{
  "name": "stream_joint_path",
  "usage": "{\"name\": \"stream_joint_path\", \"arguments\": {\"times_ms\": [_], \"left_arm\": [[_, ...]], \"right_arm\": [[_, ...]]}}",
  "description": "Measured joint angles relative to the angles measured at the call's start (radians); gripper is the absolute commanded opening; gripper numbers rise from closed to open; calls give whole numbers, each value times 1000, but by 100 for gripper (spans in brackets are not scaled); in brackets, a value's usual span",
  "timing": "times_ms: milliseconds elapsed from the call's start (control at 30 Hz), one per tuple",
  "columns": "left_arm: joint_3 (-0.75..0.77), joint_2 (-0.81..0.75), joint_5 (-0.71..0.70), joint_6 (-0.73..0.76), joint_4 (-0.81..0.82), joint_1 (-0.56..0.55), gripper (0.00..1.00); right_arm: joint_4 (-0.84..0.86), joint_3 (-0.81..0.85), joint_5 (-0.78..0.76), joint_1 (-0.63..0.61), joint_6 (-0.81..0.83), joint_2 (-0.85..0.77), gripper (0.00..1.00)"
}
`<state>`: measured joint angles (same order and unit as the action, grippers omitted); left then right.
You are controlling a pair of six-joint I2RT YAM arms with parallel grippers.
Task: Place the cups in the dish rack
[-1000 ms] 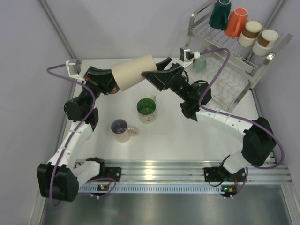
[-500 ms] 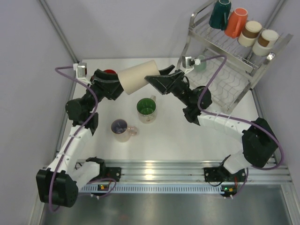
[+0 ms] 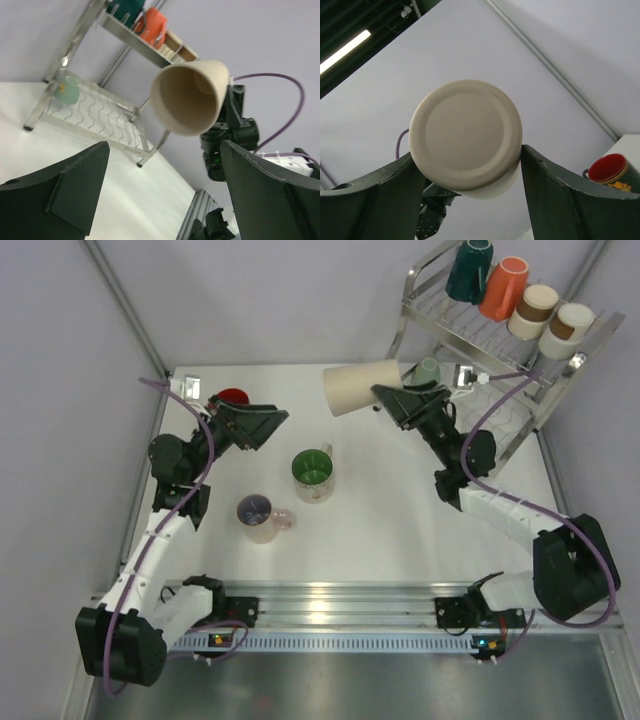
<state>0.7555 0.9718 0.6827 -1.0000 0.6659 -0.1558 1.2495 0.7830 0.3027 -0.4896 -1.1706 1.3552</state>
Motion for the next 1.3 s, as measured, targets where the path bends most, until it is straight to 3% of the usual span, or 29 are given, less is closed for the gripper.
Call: {"name": "stream_joint_path", "arguments": {"times_ms": [133,233,367,533,667,967,1300], "left_arm": [[21,-4,-51,82,-149,0,98],[47,-22,-105,152,-284,0,98],[80,-69,-179,239,-435,0,98],[121,-120,-233,313,-549,0,98],[135,-157,-267,358,-608,0,98],[202,-197,-330,451,-744,0,98],[203,-204,-341,480,-796,0,98]], "right_arm": [[-48,-24,11,64,63,-60,0],[-239,-16,-15,76,230,-144,0],[-538,67,-164,52,544,-197,0],[-741,158,-384,46,825,-138,0],[-848,260,-499,46,982,10,0],[-956,390,-631,55,1159,285,0],[-983,494,-686,81,1197,417,0]]}}
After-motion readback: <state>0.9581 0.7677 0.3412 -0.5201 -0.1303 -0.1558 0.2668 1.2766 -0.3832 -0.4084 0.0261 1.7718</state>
